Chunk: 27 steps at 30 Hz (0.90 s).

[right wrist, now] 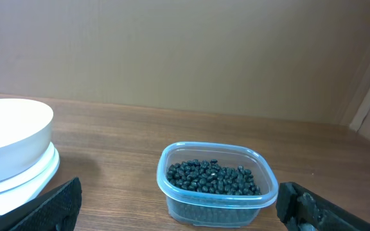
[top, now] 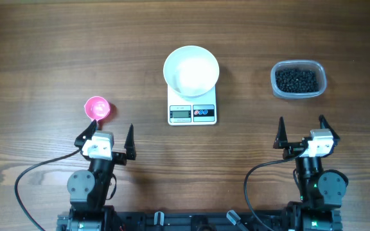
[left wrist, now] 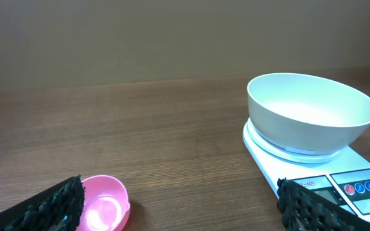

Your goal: Scoop item into bowl and weigh 150g on scale

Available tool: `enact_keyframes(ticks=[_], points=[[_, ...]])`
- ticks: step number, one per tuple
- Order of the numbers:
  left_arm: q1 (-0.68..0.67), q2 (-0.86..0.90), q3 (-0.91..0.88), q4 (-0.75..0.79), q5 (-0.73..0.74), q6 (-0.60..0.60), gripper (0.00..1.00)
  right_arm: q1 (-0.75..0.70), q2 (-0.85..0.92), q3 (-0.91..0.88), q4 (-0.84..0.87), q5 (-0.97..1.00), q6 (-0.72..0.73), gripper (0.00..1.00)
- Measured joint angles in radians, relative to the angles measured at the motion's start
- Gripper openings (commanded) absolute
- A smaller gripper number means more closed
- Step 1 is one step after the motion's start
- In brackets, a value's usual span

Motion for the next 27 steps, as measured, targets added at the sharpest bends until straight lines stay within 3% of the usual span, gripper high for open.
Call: enact_keyframes(ticks=[21, 27], points=[[0.0, 0.0, 0.0, 0.018, 0.014, 0.0, 1.0, 0.0, 0.0, 0.0, 0.0, 0.0, 0.0, 1.0], [0.001, 0.094, 0.087, -0.081, 0.027, 0.0, 1.0, 0.0, 0.0, 0.0, 0.0, 0.0, 0.0, 1.0]])
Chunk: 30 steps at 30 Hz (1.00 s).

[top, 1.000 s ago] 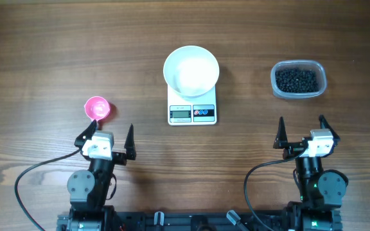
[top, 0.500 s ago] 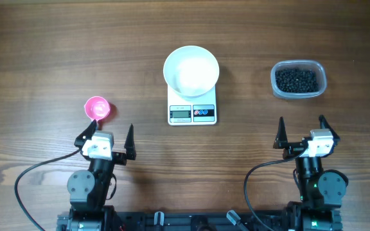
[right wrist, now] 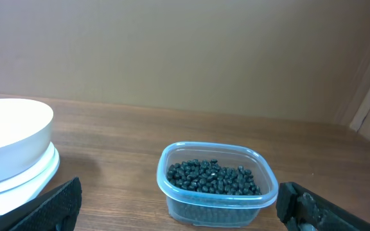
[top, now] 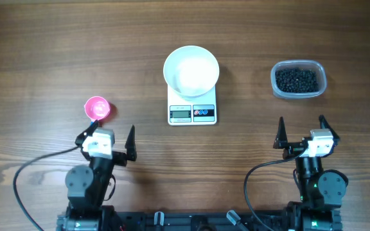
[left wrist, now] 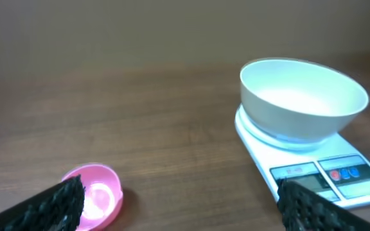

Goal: Scoop item into bowl and weigh 150g on scale
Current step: 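Move left gripper toward the pink scoop's blue handle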

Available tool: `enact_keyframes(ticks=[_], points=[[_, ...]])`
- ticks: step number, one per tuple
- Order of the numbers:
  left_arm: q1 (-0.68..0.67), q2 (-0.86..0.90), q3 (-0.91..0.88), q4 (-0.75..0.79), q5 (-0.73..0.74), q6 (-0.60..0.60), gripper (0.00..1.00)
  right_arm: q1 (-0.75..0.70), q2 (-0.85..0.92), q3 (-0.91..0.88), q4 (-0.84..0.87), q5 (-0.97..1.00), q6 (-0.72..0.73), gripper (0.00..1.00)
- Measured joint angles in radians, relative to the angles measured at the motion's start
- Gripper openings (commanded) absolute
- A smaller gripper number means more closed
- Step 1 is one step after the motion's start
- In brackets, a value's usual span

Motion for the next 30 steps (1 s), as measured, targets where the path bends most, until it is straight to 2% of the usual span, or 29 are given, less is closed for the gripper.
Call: enact_keyframes(ticks=[5, 15, 18, 26, 30], points=[[0.0, 0.216, 0.206, -0.088, 0.015, 0.0, 1.0, 0.0, -0.001, 0.0, 0.0, 0.0, 0.0, 1.0], [0.0, 0.829, 0.733, -0.376, 0.122, 0.0, 1.0, 0.0, -0.001, 0.0, 0.0, 0.0, 0.0, 1.0], [0.0, 0.972, 0.846, -0.388, 0.157, 0.0, 1.0, 0.0, -0.001, 0.0, 0.002, -0.018, 0.028, 1.0], [0.0, 1.167, 0.888, -0.351, 0.19, 0.0, 1.0, 0.0, 0.002, 0.0, 0.021, -0.211, 0.179, 1.0], [0.0, 1.22, 0.888, -0.342, 0.193, 0.0, 1.0, 0.0, 0.077, 0.029, -0.008, -0.275, 0.22, 1.0]])
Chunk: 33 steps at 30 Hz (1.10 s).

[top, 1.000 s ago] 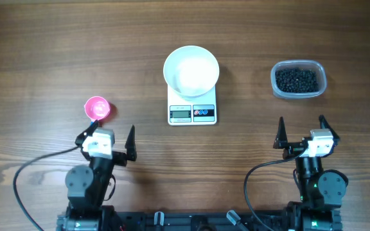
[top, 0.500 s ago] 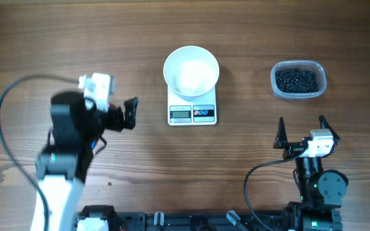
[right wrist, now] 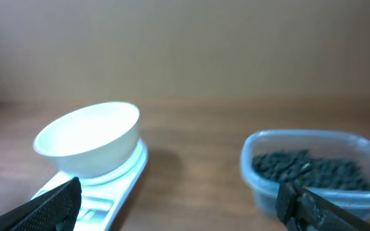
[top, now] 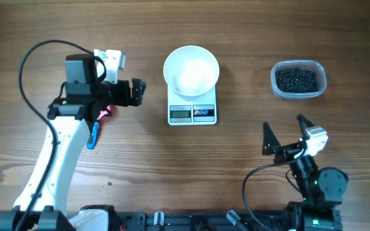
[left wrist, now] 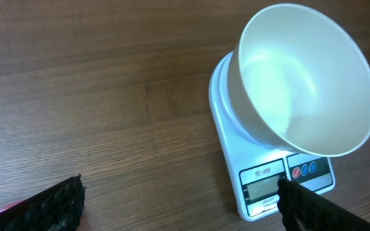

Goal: Scoop item into bowl and weigh 150g on scale
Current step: 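Move left gripper toward the pink scoop's blue handle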

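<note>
The white bowl stands on the white digital scale at mid-table. A clear tub of black beans sits to the right. The pink scoop lies on the left, mostly hidden under my left arm, with a blue handle showing. My left gripper is open just over the scoop. From its wrist view the bowl and scale show to the right. My right gripper is open near the front edge, empty, and faces the bowl and tub.
The wooden table carries nothing else. The left arm's black cable loops above the far left part of the table. A plain wall stands behind the table.
My left arm has gone from the front edge out over the pink scoop, and its camera now looks down on bowl and scale. My right gripper has turned left toward the scale.
Both grippers stood open and empty at the front edge, the left one behind the pink scoop, the right one facing the bean tub. Then the left had shifted slightly. Now the left is over the scoop and the right is turned left; bowl, scale and tub are unmoved.
</note>
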Available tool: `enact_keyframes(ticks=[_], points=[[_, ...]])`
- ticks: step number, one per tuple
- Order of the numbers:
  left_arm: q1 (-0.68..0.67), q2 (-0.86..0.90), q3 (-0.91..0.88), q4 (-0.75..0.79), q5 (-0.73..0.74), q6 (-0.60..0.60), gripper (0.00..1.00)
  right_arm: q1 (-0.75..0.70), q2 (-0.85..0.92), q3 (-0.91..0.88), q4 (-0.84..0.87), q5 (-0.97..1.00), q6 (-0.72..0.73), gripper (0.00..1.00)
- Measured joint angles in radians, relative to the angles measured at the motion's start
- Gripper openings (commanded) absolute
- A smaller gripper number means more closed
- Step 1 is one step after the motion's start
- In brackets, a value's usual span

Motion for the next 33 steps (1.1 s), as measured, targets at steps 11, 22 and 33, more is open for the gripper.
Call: enact_keyframes(ticks=[11, 22, 33], points=[[0.082, 0.009, 0.0, 0.019, 0.007, -0.055, 1.0, 0.0, 0.549, 0.433, -0.184, -0.13, 0.014, 1.0], [0.219, 0.014, 0.0, 0.019, -0.012, -0.195, 0.95, 0.0, 1.046, 0.772, -0.366, -0.331, -0.074, 1.0], [0.335, 0.205, 0.0, 0.057, -0.042, -0.169, 0.91, 0.0, 1.264, 0.779, -0.229, -0.48, 0.156, 1.0]])
